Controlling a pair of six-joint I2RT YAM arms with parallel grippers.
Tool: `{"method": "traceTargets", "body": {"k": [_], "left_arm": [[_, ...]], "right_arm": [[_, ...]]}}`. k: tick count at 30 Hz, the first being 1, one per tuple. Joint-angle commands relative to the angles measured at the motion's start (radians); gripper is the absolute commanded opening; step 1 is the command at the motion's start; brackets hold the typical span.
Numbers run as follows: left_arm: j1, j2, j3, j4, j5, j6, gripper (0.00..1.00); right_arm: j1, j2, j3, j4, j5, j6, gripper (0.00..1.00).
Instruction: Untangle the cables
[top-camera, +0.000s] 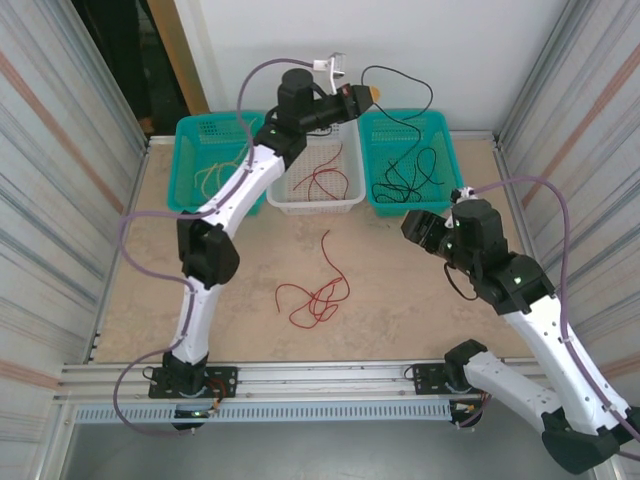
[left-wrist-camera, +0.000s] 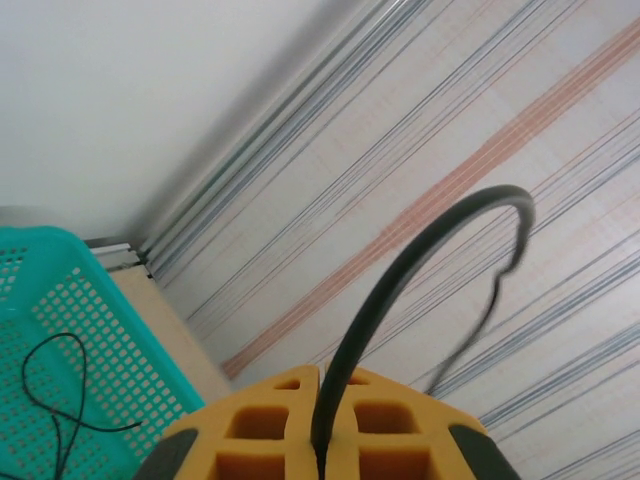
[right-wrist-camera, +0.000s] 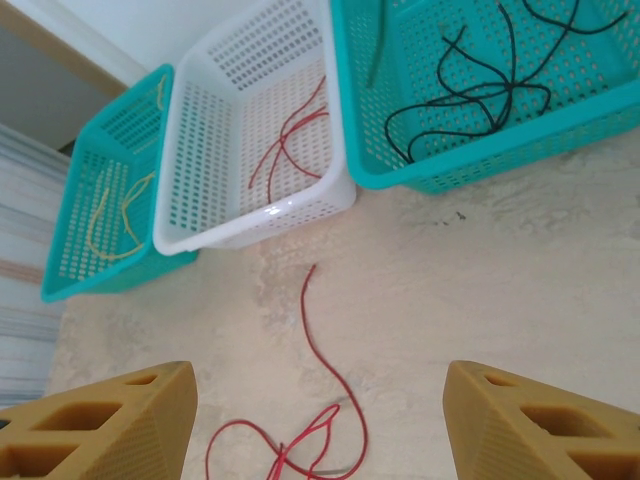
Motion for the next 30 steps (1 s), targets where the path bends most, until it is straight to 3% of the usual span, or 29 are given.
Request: {"method": "traceTargets", "body": {"k": [1,5,6,10,11,15,22,25,30], "left_arm": [[-0.004,0.093,0.081,0.024,-0.034,-0.068,0.0],[-0.031,0.183,0.115,-0.047,-0.075,-0.022,0.0],[-0.037,0.208,0.133,-0.084,-0.075,-0.005,0.08],[-0.047,0.251,0.151,-0.161,-0.004,0.022,0.8],[-0.049,0.232,0.125,-0.159,0.009,0.034,0.89],[-0.053,0.035,-0.096,-0.093,-0.029,0.092,0.99],[-0.057,-0.427,-0.535,-0.125,-0.132,0.343,0.99],[-0.056,-0.635,-0.752,-0.196,-0.193,0.468,0.99],[-0.039,-0.892,-1.03,-0.391,-0.23,0.607,0.82]], "right_arm": [[-0.014,-0.039,-0.013,-0.038,0.02,0.026,0.65],[-0.04,-0.067,-0.013,-0.063,0.017,0.02,0.65],[-0.05,-0.073,-0.013,-0.067,0.014,0.017,0.66],[-0.089,-0.079,-0.021,-0.071,-0.018,0.006,0.66],[-0.096,-0.075,-0.022,-0.071,-0.026,0.004,0.66],[-0.102,-0.053,-0.034,-0.053,-0.048,0.0,0.65],[-0.083,0.062,-0.033,-0.024,-0.099,-0.006,0.64],[-0.007,0.14,-0.03,-0.012,-0.064,-0.008,0.63],[0.118,0.329,-0.01,0.034,-0.029,-0.013,0.62]]}}
